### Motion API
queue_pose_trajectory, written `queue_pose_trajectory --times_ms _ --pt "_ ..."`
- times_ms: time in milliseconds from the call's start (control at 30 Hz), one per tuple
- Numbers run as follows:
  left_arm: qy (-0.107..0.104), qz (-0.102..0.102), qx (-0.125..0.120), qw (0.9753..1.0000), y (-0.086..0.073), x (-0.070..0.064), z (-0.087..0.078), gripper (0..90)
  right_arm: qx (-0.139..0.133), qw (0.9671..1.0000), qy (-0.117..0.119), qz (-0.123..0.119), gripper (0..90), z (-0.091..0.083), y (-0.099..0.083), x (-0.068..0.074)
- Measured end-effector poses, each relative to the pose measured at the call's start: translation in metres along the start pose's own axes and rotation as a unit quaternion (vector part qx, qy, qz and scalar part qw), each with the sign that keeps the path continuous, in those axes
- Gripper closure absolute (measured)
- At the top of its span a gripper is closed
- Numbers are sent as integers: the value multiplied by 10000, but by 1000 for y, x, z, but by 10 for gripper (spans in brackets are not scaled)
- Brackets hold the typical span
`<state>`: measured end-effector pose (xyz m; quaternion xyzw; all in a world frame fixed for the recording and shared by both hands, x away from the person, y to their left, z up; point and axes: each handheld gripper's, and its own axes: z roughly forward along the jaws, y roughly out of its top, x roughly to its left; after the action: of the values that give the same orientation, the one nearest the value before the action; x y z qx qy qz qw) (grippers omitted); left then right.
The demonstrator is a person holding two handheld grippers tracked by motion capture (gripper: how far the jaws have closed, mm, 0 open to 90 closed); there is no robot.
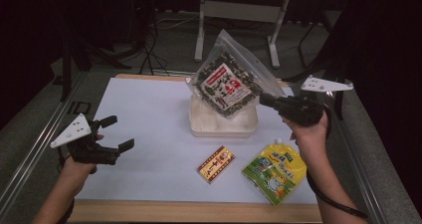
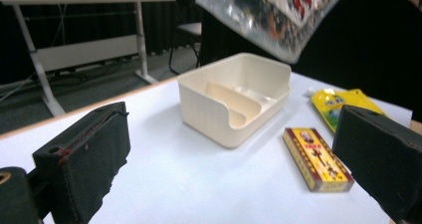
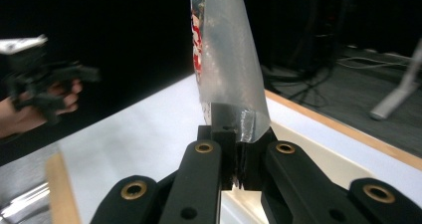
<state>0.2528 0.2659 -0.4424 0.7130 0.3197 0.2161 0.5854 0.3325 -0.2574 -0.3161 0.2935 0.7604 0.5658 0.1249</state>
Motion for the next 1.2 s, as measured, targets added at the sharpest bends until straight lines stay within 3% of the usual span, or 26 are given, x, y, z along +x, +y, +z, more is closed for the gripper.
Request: queue_pose_trajectory --times_ms 267,467,567,767,1067,1200 --pt "318 -79 -17 9995 -23 -16 5 20 13 9988 -466 120 883 -20 0 -24" --pt "336 -271 82 9990 -44 -28 12 19 162 9969 -746 208 883 -25 -6 -38" --pt "284 -283 179 9990 -50 -31 15 19 244 9956 -872 231 883 -24 -10 -44" --pt "304 -334 224 9987 -54 -31 16 20 374 9943 -905 411 883 -13 -19 -54" --pt "347 -387 260 9983 -58 -28 16 19 542 9921 -978 568 883 0 -32 -58" --pt "390 -382 235 9982 -58 -28 15 19 687 9890 -1150 634 883 9 -33 -58"
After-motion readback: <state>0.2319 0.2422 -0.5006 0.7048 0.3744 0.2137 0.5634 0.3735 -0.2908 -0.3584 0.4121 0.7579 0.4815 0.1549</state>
